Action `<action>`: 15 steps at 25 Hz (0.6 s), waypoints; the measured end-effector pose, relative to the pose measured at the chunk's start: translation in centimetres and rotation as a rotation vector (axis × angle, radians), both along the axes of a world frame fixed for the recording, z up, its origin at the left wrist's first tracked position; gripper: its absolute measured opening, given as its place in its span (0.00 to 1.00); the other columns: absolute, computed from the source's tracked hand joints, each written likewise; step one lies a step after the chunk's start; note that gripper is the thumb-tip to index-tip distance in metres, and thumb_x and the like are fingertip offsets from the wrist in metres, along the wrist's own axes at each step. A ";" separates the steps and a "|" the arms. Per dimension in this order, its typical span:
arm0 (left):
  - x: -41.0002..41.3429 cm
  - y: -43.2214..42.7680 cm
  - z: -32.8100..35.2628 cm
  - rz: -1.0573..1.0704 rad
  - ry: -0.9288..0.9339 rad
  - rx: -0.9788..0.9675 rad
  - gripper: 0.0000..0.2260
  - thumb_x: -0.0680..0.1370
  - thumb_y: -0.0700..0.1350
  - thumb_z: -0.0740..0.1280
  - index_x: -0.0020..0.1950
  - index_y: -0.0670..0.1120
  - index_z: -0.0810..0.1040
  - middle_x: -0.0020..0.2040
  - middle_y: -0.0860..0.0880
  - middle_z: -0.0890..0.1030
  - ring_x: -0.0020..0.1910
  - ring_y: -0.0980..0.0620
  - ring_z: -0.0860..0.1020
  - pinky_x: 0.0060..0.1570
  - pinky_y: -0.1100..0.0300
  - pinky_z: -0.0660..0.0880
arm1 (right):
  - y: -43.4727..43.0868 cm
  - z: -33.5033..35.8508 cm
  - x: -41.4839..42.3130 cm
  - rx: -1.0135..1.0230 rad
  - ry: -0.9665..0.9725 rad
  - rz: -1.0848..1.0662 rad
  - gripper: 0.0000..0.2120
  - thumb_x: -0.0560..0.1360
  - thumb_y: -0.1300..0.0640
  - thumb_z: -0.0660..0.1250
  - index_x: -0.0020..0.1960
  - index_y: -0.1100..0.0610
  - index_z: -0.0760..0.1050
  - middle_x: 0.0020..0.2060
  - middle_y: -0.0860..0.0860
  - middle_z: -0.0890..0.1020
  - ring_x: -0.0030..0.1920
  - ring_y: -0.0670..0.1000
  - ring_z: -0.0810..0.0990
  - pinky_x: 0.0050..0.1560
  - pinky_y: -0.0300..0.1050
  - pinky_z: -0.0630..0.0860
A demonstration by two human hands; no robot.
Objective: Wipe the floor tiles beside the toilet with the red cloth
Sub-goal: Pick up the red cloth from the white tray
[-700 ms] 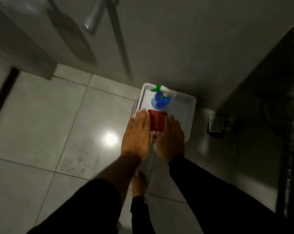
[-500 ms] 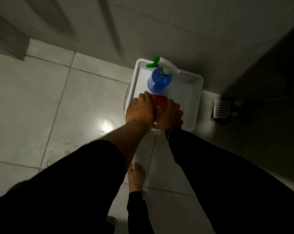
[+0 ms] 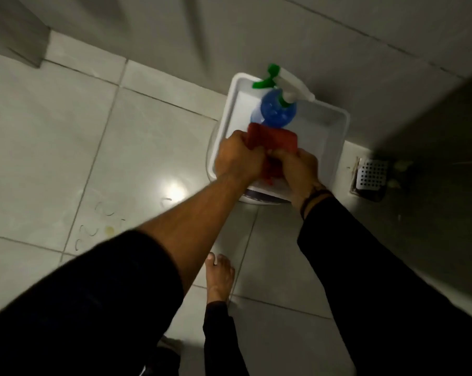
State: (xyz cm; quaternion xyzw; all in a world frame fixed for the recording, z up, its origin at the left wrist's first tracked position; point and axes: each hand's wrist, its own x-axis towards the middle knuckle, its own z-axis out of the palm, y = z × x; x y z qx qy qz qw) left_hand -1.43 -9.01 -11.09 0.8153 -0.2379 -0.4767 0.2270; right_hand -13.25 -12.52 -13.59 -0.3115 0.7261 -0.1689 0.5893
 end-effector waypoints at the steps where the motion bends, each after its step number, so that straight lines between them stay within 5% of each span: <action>1: 0.7 1.5 1.3 0.083 0.087 -0.060 0.17 0.79 0.50 0.67 0.66 0.48 0.80 0.59 0.48 0.85 0.52 0.49 0.82 0.53 0.53 0.78 | 0.9 1.7 0.1 -0.014 -0.036 -0.005 0.18 0.76 0.63 0.74 0.66 0.62 0.84 0.59 0.64 0.90 0.57 0.65 0.90 0.59 0.61 0.88; 4: 3.8 8.0 5.1 0.294 0.436 -0.166 0.14 0.70 0.43 0.70 0.55 0.49 0.83 0.44 0.50 0.88 0.42 0.51 0.86 0.43 0.57 0.83 | 4.8 6.7 0.4 0.149 -0.360 0.107 0.25 0.76 0.67 0.68 0.73 0.65 0.79 0.67 0.71 0.83 0.63 0.69 0.85 0.64 0.64 0.83; 7: 7.0 16.5 6.8 0.302 0.536 -0.188 0.13 0.68 0.41 0.71 0.49 0.54 0.83 0.38 0.57 0.85 0.37 0.61 0.83 0.38 0.64 0.80 | 9.3 9.4 1.8 0.424 -0.647 0.332 0.34 0.72 0.63 0.72 0.79 0.62 0.74 0.72 0.67 0.82 0.71 0.69 0.81 0.68 0.64 0.83; 11: 10.3 27.5 4.4 0.402 0.480 -0.132 0.20 0.69 0.46 0.70 0.60 0.55 0.84 0.57 0.46 0.86 0.56 0.52 0.85 0.58 0.52 0.83 | 16.2 7.5 7.9 0.515 -0.479 0.676 0.28 0.72 0.59 0.79 0.71 0.61 0.81 0.62 0.60 0.90 0.60 0.59 0.90 0.55 0.50 0.90; 15: 13.0 38.5 -3.1 0.696 0.413 -0.158 0.22 0.76 0.48 0.76 0.70 0.53 0.79 0.61 0.46 0.83 0.50 0.56 0.85 0.49 0.58 0.84 | 23.0 1.1 15.9 0.448 -0.207 0.805 0.24 0.73 0.53 0.73 0.68 0.58 0.83 0.54 0.56 0.93 0.52 0.56 0.92 0.55 0.52 0.88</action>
